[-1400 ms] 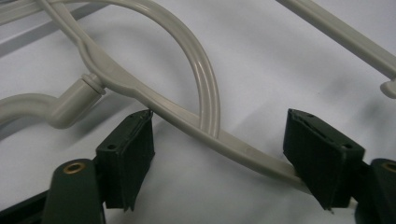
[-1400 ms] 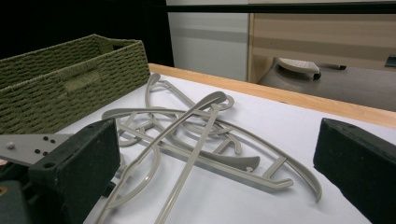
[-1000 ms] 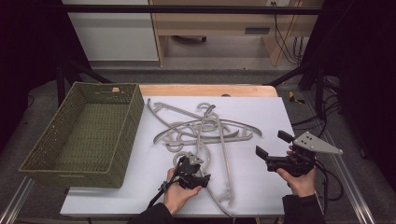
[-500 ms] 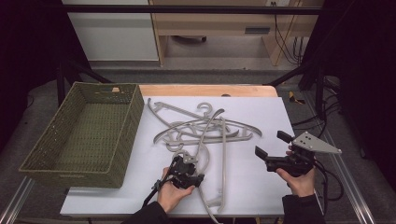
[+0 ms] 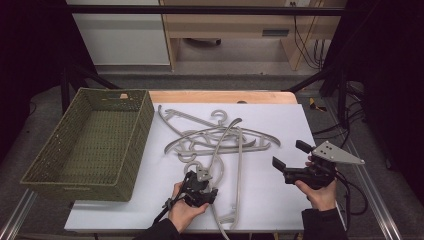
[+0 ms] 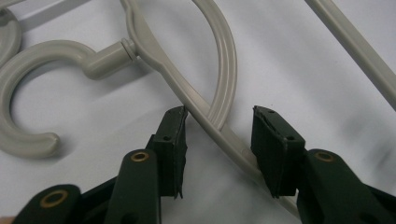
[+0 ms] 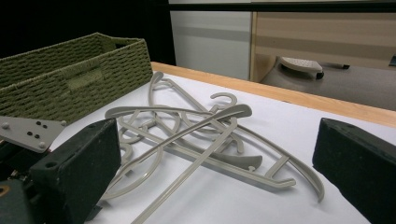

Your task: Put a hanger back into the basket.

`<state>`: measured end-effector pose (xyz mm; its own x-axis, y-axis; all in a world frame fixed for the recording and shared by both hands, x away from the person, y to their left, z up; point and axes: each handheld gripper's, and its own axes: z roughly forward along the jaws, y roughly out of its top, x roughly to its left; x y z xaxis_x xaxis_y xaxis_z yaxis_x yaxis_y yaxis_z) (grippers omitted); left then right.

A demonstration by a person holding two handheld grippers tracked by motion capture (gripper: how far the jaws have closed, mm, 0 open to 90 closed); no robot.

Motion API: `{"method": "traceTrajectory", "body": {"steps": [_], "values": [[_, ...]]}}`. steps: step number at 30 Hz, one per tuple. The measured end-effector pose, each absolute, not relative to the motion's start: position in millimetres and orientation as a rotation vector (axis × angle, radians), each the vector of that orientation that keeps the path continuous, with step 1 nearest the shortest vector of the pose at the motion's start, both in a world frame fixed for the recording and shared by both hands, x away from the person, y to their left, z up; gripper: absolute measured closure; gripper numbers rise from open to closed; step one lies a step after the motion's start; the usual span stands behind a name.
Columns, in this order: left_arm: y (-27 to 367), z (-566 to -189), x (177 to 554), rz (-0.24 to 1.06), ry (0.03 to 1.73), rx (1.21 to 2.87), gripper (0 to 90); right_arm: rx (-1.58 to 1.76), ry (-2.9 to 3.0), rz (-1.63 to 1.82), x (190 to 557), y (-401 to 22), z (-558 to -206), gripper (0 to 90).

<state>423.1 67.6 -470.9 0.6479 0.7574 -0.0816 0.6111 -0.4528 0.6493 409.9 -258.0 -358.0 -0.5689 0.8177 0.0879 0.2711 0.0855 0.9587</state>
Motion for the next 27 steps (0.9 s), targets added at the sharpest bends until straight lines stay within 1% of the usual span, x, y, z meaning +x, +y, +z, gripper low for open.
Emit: {"method": "traceTrajectory", "body": {"steps": [5,11,17,21,23,27], "values": [[70.3,-469.8,426.2,0.261,1.060,2.213,60.1,1.071,1.891,1.502,409.8,-258.1,-358.0,1.2],[76.5,-468.4,426.9,0.248,1.056,2.223,69.1,1.067,1.891,1.498,409.6,-258.9,-357.7,1.3],[84.9,-468.4,425.6,0.212,1.045,2.222,69.9,1.064,1.891,1.500,409.3,-259.3,-357.4,1.3],[85.0,-469.0,423.1,0.217,1.040,2.223,65.4,1.064,1.893,1.499,409.5,-259.0,-357.6,1.3],[82.9,-469.2,421.1,0.249,1.028,2.238,68.5,1.066,1.893,1.499,409.6,-258.4,-357.7,1.4],[84.5,-467.7,423.5,0.226,1.035,2.246,70.0,1.067,1.894,1.499,409.6,-258.4,-357.8,1.4]]}}
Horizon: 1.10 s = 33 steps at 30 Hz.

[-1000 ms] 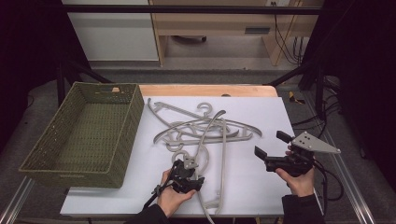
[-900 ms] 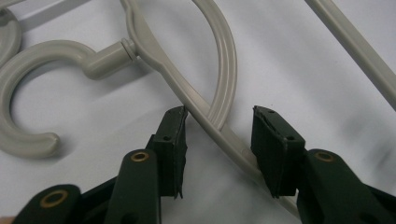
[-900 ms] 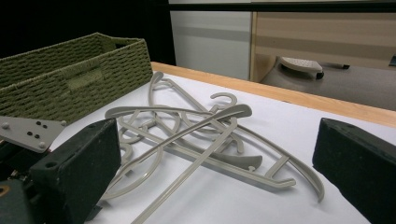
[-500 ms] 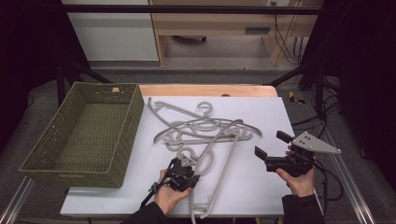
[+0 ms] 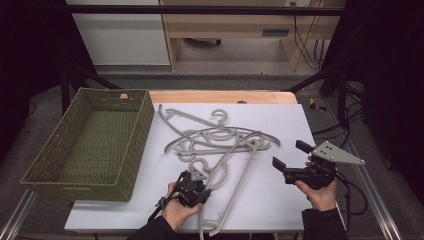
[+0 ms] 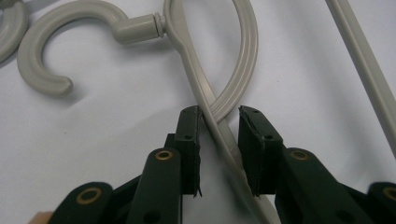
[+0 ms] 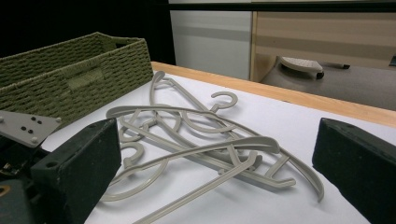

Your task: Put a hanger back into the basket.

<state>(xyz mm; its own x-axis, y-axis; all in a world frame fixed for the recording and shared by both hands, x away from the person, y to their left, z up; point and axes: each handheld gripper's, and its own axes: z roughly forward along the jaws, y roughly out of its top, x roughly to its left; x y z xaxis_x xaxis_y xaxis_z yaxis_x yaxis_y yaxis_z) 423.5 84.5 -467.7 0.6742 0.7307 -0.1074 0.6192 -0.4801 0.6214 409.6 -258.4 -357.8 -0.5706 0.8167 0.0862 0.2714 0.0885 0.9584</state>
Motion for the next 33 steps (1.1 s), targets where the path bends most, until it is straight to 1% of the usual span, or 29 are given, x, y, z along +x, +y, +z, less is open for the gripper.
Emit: {"method": "traceTrajectory", "body": {"steps": [4,6,9,10,16,19,20,23,25,26,27,28,29,33], "values": [[90.3,-465.8,426.6,0.189,1.048,2.249,72.9,1.063,1.895,1.500,409.5,-258.8,-357.7,1.5],[92.2,-465.1,427.1,0.199,1.050,2.263,74.3,1.065,1.895,1.498,409.5,-258.7,-357.7,1.5],[94.5,-464.4,427.1,0.196,1.055,2.259,80.3,1.066,1.895,1.499,409.5,-258.4,-357.9,1.5],[97.7,-462.9,427.7,0.214,1.038,2.279,80.9,1.066,1.896,1.499,409.5,-258.3,-358.0,1.5],[102.8,-464.4,430.5,0.209,1.006,2.300,80.6,1.062,1.901,1.498,409.5,-258.1,-358.1,1.7],[103.8,-462.9,431.2,0.199,1.005,2.316,78.2,1.062,1.901,1.497,409.5,-258.2,-358.0,1.7],[104.9,-461.4,431.2,0.185,0.991,2.337,72.3,1.064,1.900,1.500,409.3,-258.3,-357.9,1.8],[104.6,-461.0,431.7,0.181,0.984,2.361,69.2,1.063,1.900,1.500,409.4,-258.3,-358.0,1.8],[103.6,-460.3,431.8,0.184,0.973,2.381,69.1,1.063,1.902,1.501,409.4,-258.1,-358.0,1.8],[100.0,-458.0,431.0,0.188,0.966,2.431,69.2,1.062,1.903,1.499,409.8,-257.9,-358.1,1.9],[100.0,-458.0,431.0,0.188,0.966,2.431,69.5,1.062,1.903,1.499,409.8,-257.9,-358.1,1.9],[95.1,-456.7,429.3,0.216,0.957,2.475,69.8,1.064,1.905,1.496,410.1,-257.6,-358.4,1.9],[95.1,-456.7,429.3,0.216,0.957,2.475,70.2,1.064,1.905,1.496,410.1,-257.6,-358.4,1.9],[86.8,-454.3,429.2,0.248,0.989,2.525,74.0,1.065,1.911,1.500,410.5,-256.7,-358.5,1.9]]}}
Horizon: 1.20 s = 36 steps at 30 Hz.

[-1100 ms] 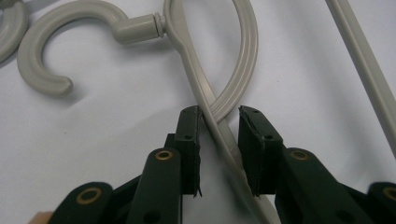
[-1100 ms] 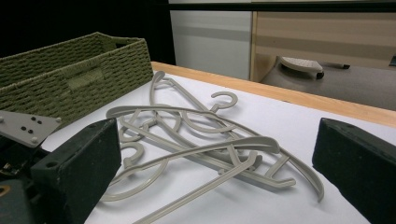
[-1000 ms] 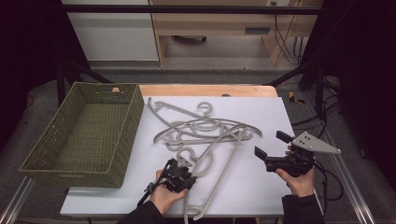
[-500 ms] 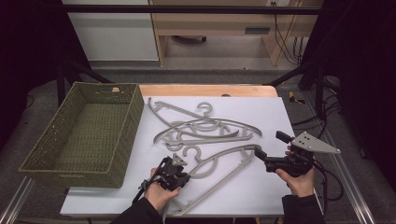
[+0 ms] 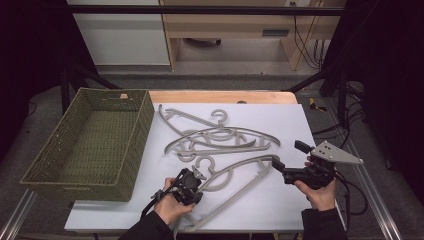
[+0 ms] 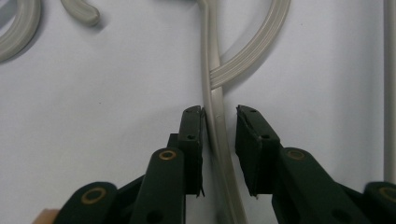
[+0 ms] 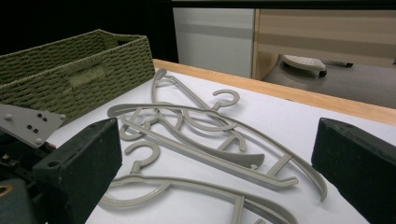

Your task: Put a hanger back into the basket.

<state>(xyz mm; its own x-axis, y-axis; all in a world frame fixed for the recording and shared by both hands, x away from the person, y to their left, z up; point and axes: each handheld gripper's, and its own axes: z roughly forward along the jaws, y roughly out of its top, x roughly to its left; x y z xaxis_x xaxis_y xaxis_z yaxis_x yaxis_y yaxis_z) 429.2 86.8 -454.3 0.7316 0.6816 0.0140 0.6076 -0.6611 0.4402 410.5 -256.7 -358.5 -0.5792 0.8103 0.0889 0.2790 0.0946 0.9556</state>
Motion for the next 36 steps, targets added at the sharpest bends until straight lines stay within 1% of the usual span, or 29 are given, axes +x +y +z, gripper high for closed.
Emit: {"method": "traceTrajectory", "body": {"steps": [2,7,16,20,25,30,33,36], "values": [[84.3,-453.6,428.8,0.263,0.993,2.540,78.7,1.061,1.913,1.498,410.7,-255.9,-358.3,1.9],[85.5,-454.0,428.1,0.261,0.994,2.523,81.5,1.063,1.915,1.495,410.7,-255.3,-358.5,1.9],[97.0,-451.7,422.4,0.291,0.916,2.476,82.4,1.062,1.920,1.497,410.7,-255.9,-359.0,1.9],[108.3,-439.5,419.4,0.265,0.895,2.408,82.4,1.067,1.923,1.499,410.8,-256.6,-359.6,2.1],[115.6,-427.3,416.7,0.284,0.891,2.368,82.5,1.062,1.917,1.506,409.6,-258.3,-358.6,2.3],[127.1,-410.8,415.7,0.328,0.905,2.314,82.4,1.064,1.910,1.509,408.2,-260.4,-357.2,2.3],[140.1,-397.2,416.4,0.377,0.921,2.286,82.4,1.062,1.901,1.507,407.9,-261.6,-356.7,2.2],[147.7,-390.3,417.2,0.386,0.931,2.270,82.4,1.066,1.899,1.506,407.5,-262.8,-356.6,2.1]]}}
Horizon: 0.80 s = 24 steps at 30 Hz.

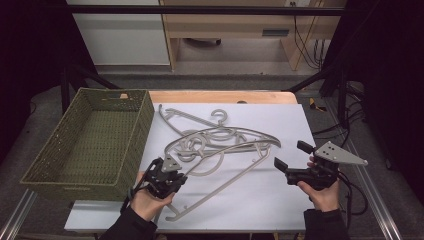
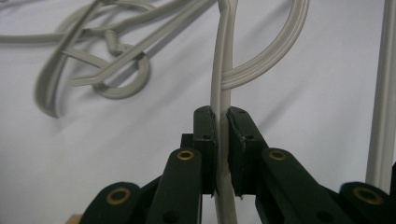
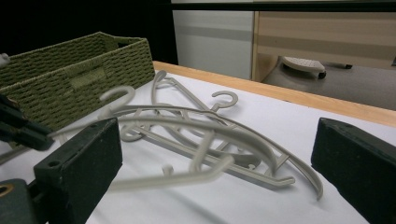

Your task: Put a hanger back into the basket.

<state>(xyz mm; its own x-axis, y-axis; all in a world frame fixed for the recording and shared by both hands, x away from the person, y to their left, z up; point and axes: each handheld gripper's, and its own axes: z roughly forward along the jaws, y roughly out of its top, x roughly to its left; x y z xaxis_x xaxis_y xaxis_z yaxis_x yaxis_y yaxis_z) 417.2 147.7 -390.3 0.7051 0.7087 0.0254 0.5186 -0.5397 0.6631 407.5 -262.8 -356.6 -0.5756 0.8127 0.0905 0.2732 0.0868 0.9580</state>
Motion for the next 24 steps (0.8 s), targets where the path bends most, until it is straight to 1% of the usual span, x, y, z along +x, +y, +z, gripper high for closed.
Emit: {"method": "traceTrajectory", "body": {"steps": [2,3,8,9,11,16,24], "values": [[154.6,-383.7,417.9,0.388,0.941,2.257,82.4,1.068,1.898,1.507,407.5,-263.0,-356.7,2.0],[160.1,-377.8,418.8,0.414,0.953,2.239,82.4,1.066,1.896,1.503,407.9,-263.4,-357.1,1.9],[172.5,-364.2,421.6,0.447,0.970,2.204,82.4,1.070,1.893,1.500,408.6,-263.8,-357.7,1.9],[177.9,-356.3,422.9,0.465,0.969,2.189,82.4,1.072,1.893,1.501,408.6,-263.4,-357.7,1.9],[180.5,-352.1,423.5,0.476,0.960,2.188,82.4,1.071,1.894,1.498,408.9,-263.5,-357.8,1.9],[195.6,-328.1,430.3,0.563,0.944,2.210,82.4,1.075,1.896,1.496,409.5,-261.7,-358.8,1.8],[219.7,-298.6,441.9,0.589,0.914,2.211,82.4,1.073,1.897,1.487,409.8,-261.5,-359.3,1.4]]}}
